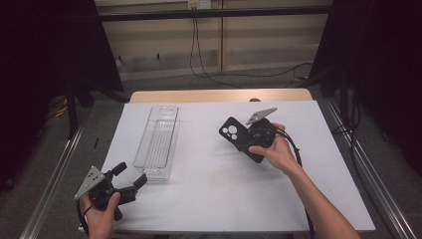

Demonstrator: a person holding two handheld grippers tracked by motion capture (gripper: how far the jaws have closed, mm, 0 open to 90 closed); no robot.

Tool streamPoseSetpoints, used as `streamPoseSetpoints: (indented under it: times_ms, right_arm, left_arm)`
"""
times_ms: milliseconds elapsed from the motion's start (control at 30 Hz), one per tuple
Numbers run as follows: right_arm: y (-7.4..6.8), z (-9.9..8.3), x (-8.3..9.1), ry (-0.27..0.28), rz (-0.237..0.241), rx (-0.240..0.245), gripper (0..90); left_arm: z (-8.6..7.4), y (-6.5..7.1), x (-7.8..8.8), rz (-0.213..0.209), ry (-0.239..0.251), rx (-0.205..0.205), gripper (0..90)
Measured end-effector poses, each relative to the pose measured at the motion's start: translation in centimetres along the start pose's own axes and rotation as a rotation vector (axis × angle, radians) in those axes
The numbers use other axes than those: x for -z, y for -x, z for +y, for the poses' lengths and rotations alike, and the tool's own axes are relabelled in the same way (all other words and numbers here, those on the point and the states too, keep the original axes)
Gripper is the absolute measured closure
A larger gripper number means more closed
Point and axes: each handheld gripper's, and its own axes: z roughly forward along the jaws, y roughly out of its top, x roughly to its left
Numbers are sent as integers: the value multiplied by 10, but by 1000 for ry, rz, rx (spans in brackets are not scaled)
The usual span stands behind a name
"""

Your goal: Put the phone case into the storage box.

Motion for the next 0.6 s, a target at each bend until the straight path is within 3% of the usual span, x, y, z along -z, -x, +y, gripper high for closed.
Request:
streamPoseSetpoints:
  times_ms: [433,600]
  right_arm:
    - [2,-7,7,170,-9,-46,148]
    - [5,-10,9,212,-25,-58,148]
  left_arm:
    - [0,0,2,6,2,4,30]
    - [0,-1,1,6,2,5,30]
